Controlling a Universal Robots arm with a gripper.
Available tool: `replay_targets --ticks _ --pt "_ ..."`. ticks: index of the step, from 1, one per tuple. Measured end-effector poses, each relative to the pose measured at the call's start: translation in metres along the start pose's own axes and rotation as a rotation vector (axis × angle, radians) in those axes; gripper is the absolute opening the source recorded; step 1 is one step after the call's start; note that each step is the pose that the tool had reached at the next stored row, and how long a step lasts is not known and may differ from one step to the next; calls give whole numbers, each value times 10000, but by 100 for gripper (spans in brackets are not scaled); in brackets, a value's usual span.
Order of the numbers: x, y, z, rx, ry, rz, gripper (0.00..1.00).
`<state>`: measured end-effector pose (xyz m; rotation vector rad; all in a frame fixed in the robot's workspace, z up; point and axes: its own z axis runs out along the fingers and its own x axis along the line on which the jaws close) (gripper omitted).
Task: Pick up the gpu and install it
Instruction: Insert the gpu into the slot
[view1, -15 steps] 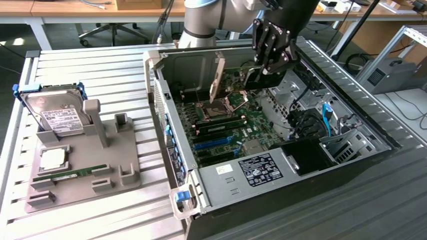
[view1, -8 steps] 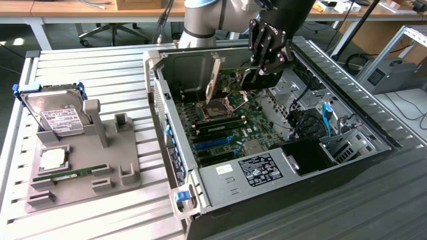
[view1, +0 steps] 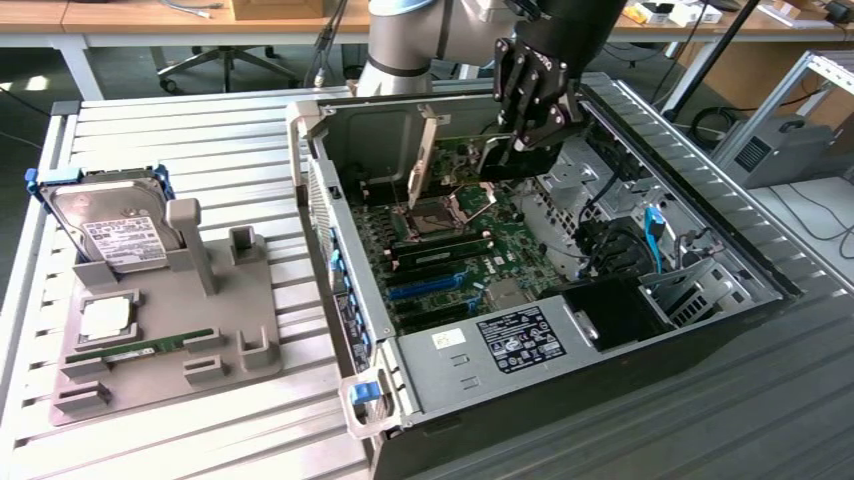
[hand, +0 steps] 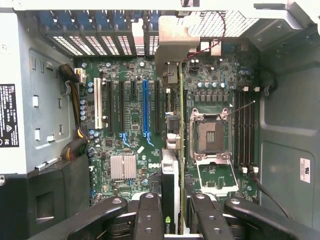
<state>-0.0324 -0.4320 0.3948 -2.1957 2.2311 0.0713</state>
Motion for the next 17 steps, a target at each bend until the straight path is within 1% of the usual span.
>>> replay_targets --ticks 4,17 --pt "0 0 7 1 -2 0 27" --pt "7 -4 173 0 0 0 27"
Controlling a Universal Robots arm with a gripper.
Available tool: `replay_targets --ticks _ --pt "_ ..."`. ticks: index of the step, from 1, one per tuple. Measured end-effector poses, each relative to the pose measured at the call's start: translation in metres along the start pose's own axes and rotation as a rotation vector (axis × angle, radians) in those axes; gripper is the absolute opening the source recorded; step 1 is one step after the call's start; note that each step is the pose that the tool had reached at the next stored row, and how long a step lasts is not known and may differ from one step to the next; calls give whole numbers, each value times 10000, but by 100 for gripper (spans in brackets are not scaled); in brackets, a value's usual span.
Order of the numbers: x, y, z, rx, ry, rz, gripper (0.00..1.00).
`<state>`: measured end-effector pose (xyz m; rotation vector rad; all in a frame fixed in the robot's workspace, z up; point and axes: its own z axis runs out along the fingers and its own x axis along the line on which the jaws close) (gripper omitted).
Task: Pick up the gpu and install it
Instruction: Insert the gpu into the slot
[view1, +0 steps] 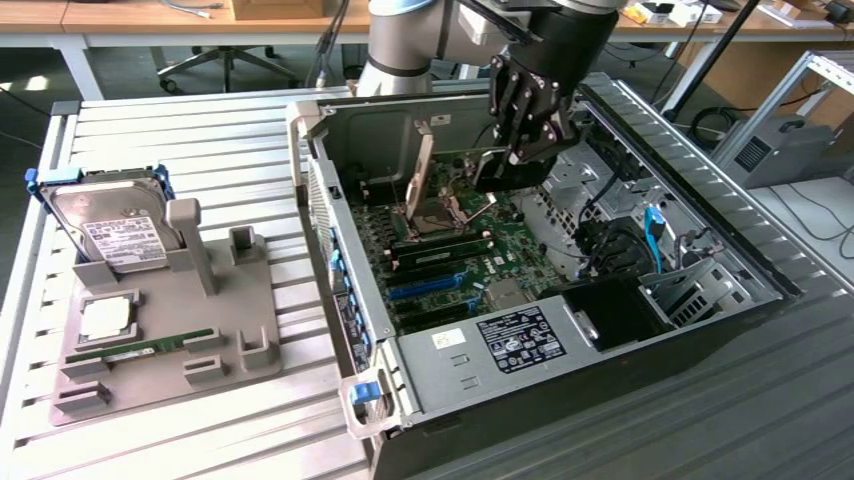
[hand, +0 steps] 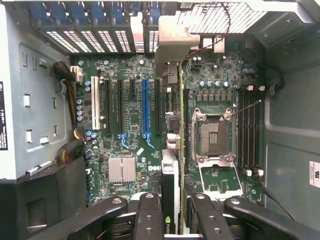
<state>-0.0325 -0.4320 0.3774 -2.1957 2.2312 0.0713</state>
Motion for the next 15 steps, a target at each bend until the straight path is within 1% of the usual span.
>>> replay_targets --ticks 6,12,15 --pt "4 -2 91 0 -1 0 27" --pt "6 -3 158 1 -2 0 27" --pt "8 -3 210 0 -3 0 27"
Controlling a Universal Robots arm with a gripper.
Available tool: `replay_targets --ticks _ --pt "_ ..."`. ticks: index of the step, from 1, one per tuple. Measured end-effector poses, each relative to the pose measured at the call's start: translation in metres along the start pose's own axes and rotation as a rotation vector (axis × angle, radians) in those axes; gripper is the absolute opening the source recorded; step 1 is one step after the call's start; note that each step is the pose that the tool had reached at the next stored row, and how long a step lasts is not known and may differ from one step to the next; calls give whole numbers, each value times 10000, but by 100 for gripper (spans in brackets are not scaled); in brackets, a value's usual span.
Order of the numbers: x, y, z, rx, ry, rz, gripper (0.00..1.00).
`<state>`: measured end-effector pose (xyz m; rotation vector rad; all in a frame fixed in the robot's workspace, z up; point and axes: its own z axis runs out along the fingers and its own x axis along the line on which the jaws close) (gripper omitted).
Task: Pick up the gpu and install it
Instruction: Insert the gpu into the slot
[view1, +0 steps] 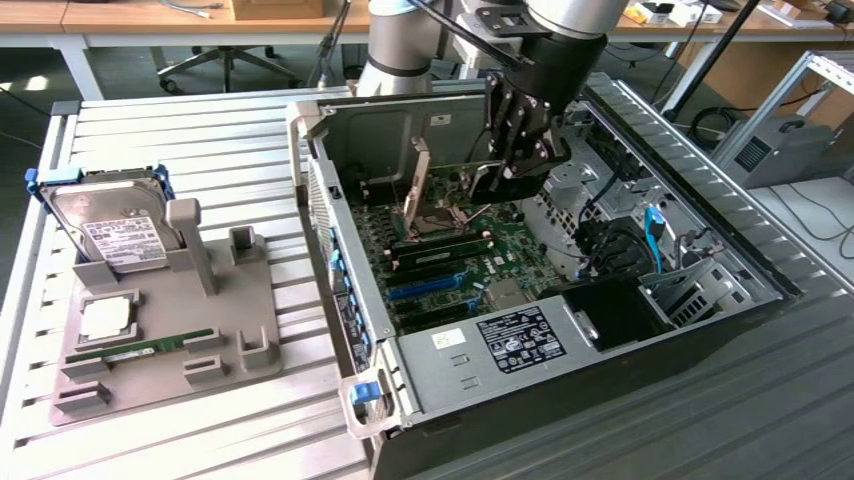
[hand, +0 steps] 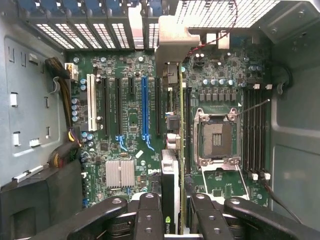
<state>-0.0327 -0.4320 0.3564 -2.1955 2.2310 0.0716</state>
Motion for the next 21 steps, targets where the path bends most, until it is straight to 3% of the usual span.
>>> replay_targets --ticks 15,21 --pt "6 -2 146 0 -6 0 27" --pt "7 87 149 15 -8 0 27"
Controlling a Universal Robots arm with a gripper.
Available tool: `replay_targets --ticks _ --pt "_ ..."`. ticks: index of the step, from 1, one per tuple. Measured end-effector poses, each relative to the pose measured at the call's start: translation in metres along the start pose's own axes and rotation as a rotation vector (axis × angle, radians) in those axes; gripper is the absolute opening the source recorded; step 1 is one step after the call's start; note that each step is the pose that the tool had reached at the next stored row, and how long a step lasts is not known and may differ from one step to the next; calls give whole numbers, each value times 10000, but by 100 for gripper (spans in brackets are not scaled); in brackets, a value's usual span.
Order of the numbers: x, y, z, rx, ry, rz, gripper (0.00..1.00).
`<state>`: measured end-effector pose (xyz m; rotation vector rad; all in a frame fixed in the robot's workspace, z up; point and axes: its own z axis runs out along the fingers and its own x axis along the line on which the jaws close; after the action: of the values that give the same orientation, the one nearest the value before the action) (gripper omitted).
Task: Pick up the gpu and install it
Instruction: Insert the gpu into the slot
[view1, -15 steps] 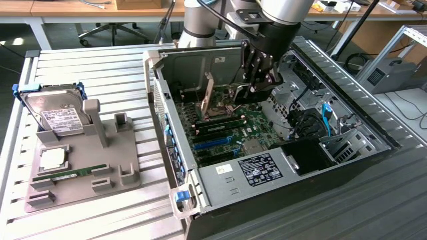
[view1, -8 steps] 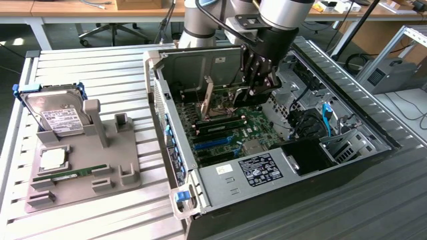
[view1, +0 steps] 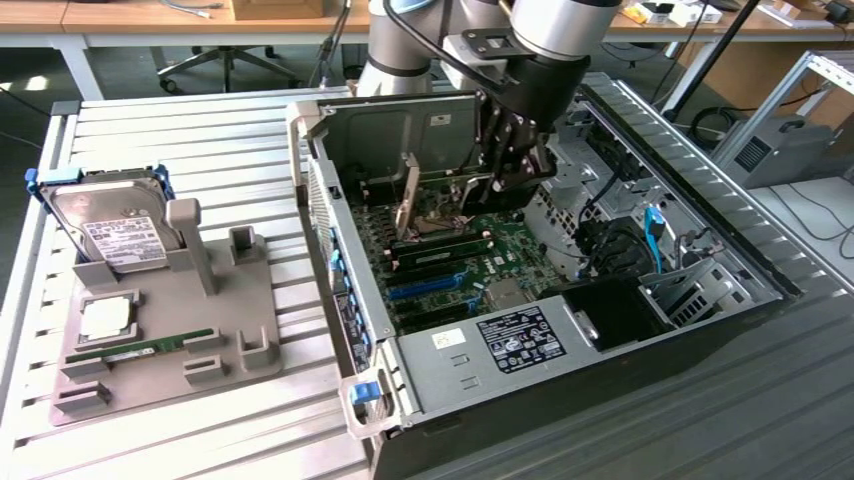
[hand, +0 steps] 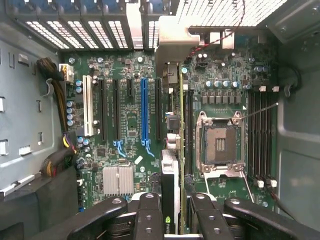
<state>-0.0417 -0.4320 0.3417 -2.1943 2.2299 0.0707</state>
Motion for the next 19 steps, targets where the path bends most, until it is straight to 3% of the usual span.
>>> replay_targets --ticks 3,11,19 --pt "1 54 1 8 0 -1 27" --pt "21 56 0 7 1 -2 27" --pt "173 54 -6 8 -5 -2 27"
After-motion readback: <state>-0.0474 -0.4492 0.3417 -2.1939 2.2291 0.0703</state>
